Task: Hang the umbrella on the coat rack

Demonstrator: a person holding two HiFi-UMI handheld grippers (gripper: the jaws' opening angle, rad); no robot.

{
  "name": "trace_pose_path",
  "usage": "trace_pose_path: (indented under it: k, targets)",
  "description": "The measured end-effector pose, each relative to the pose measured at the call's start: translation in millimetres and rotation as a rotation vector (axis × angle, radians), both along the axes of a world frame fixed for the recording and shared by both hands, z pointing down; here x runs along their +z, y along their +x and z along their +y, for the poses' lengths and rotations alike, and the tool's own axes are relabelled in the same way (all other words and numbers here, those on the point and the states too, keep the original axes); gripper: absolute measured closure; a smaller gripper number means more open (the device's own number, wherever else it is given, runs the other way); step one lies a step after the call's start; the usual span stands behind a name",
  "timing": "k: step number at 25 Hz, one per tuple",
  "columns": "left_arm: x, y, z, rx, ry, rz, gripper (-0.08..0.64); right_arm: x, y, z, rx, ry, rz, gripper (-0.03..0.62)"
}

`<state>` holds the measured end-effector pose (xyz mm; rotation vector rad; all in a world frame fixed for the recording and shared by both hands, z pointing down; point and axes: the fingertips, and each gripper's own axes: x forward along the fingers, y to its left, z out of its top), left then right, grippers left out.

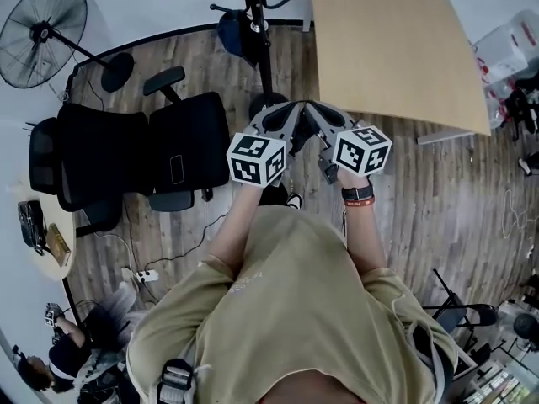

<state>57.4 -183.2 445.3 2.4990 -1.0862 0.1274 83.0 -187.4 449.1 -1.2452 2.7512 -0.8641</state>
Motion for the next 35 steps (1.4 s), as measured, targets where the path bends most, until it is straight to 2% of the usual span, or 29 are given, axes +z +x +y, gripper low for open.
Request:
trace_pose_path:
  k: [9, 25, 35]
  targets:
    - [1.1, -31.8, -54.5, -0.082, -0.006, 0.011, 0.535, 0.8, -32.4, -56.1, -0.087, -0.008, 0.023, 0.575]
    - [6.4, -61.0, -126.2, -0.146, -0.005, 0.019, 0.535, 6.7, -61.1, -129.9, -0.138, -0.005, 0.053, 0.574]
    - [7.1, -71.0, -161.1, -0.152, -0.002, 0.013, 0.535, 7.4, -70.7, -166.9, -0.136, 0.004, 0.064, 0.575]
